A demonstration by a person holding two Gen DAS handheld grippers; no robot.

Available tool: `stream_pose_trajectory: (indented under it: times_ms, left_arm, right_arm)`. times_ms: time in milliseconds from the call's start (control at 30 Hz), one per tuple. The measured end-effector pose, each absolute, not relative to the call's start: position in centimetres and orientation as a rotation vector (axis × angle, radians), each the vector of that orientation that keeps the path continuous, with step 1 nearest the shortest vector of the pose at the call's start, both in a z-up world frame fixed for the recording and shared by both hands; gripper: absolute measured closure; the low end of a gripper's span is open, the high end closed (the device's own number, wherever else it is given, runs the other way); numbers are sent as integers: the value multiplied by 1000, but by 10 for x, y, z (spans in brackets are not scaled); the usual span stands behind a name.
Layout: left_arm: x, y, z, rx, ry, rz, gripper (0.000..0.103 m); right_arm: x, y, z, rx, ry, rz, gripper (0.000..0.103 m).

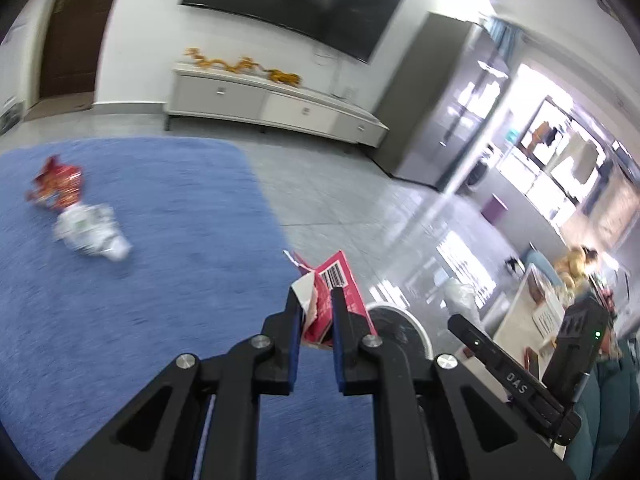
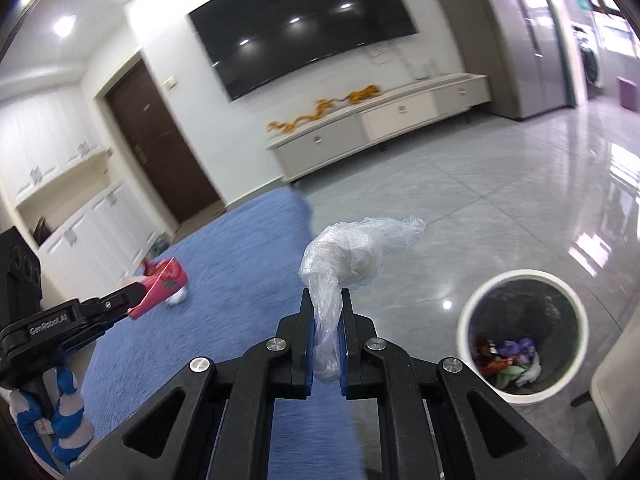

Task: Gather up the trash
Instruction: 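Carry both items over the bin and open both tools to drop them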

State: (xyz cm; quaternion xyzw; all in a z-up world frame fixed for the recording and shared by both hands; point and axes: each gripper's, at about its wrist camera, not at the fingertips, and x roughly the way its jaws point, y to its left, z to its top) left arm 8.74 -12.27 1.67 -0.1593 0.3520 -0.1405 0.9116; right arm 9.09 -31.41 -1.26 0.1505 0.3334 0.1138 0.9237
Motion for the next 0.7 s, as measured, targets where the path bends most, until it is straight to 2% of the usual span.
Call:
stream_pose_trajectory:
  times_ms: [233, 533, 700]
  left_arm:
    - [131, -220, 8, -218, 779, -420, 90]
    - [202, -341, -42, -90, 919, -494, 90]
    - [231, -383, -66, -91, 972, -516, 88]
  right_arm:
    - [98, -385, -34, 417, 679, 106, 94]
    - [120, -459, -97, 570, 739, -14, 90]
    - [132, -493, -123, 632, 760, -65, 90]
